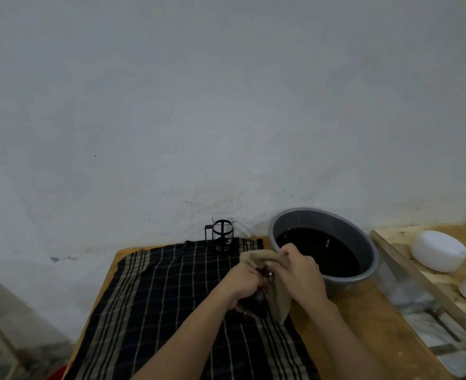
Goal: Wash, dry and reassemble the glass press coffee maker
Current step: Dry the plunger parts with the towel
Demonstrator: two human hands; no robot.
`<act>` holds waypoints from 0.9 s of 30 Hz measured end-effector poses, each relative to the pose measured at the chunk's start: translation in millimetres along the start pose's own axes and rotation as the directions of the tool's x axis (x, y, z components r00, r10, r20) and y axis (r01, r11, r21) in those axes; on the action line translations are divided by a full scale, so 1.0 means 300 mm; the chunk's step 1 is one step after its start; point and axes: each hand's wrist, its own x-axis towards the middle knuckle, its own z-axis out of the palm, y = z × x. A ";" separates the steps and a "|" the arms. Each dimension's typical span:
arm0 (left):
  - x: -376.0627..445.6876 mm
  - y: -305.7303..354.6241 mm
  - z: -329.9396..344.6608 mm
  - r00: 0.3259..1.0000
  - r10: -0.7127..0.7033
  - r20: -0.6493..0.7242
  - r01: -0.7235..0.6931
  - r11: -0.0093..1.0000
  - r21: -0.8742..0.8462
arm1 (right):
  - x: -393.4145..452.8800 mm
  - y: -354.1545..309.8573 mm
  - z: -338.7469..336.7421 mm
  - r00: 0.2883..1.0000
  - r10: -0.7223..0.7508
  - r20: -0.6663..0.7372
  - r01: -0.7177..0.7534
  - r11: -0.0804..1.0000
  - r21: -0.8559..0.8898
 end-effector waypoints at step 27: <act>0.050 0.013 -0.030 1.000 -0.017 -0.007 0.017 0.704 0.710 | -0.001 -0.017 0.019 0.991 0.099 0.088 -0.081 0.979 -0.189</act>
